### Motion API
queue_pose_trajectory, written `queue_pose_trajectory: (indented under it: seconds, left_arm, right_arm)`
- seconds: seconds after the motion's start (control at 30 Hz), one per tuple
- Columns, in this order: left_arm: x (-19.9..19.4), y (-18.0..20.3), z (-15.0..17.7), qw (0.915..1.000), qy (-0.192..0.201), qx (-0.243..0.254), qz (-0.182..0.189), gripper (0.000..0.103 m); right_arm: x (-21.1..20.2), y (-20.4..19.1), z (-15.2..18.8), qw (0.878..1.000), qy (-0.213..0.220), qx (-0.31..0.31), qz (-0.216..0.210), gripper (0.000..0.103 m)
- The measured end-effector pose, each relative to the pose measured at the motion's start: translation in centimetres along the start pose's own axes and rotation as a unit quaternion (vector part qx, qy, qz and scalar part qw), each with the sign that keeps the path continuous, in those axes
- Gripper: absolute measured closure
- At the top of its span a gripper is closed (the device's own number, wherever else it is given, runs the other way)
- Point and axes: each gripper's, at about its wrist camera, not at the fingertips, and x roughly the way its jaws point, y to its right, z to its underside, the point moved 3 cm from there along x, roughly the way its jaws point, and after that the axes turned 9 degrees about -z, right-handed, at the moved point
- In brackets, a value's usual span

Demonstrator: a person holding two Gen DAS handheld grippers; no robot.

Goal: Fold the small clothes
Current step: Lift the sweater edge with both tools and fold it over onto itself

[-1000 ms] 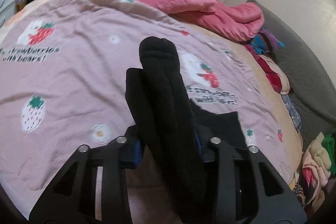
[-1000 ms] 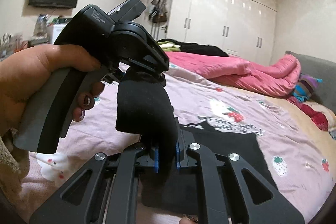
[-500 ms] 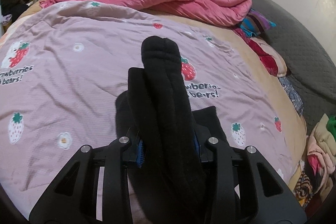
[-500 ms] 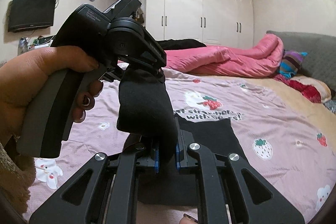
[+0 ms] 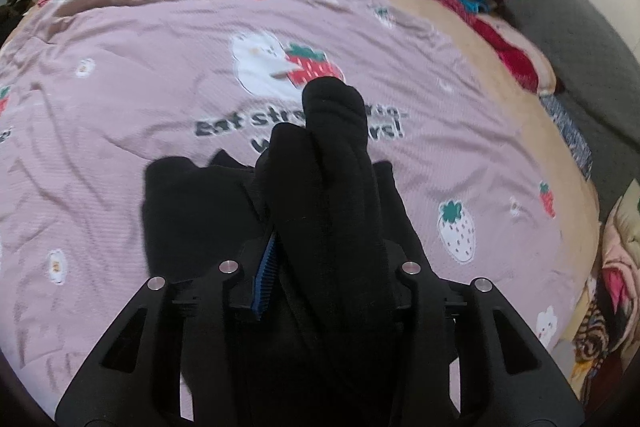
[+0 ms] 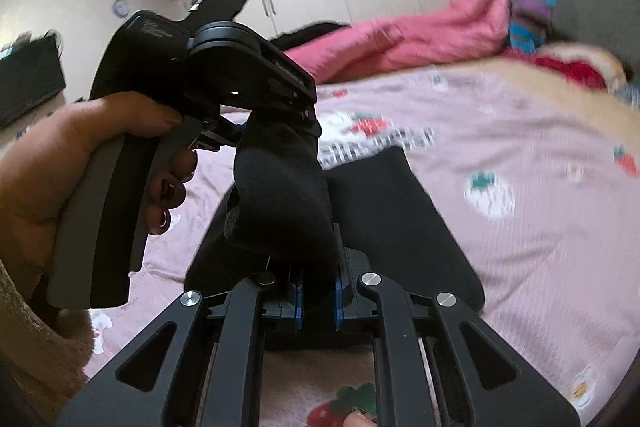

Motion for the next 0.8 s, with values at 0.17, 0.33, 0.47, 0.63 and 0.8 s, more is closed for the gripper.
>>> queue_pose_trajectory:
  seconds: [0.17, 0.33, 0.47, 0.63, 0.8]
  left_arm:
    - [2.7, 1.8, 0.2, 0.9995, -0.029, 0.01, -0.003, 0.065]
    - [4.2, 3.6, 0.3, 0.9987, -0.044, 0.02, 0.011, 0.037]
    - [4.2, 4.4, 0.4, 0.9986, -0.036, 0.017, 0.035, 0.024]
    - [1.2, 2.8, 0.4, 0.9986, 0.009, 0.005, 0.052, 0.024]
    - [-1.8, -1.8, 1.6, 0.9986, 0.052, -0.003, 0.006, 0.019]
  right_arm:
    - [0.5, 2.8, 1.3, 0.997, -0.028, 0.072, -0.028, 0.091]
    - [0.9, 5.2, 2.5, 0.987, -0.055, 0.145, -0.049, 0.083]
    - [0.7, 7.1, 3.4, 0.972, -0.068, 0.211, -0.078, 0.077]
    - [0.0, 7.6, 3.1, 0.961, -0.081, 0.239, -0.116, 0.06]
    - [-0.2, 8.2, 0.7, 0.953, -0.084, 0.248, -0.155, 0.038]
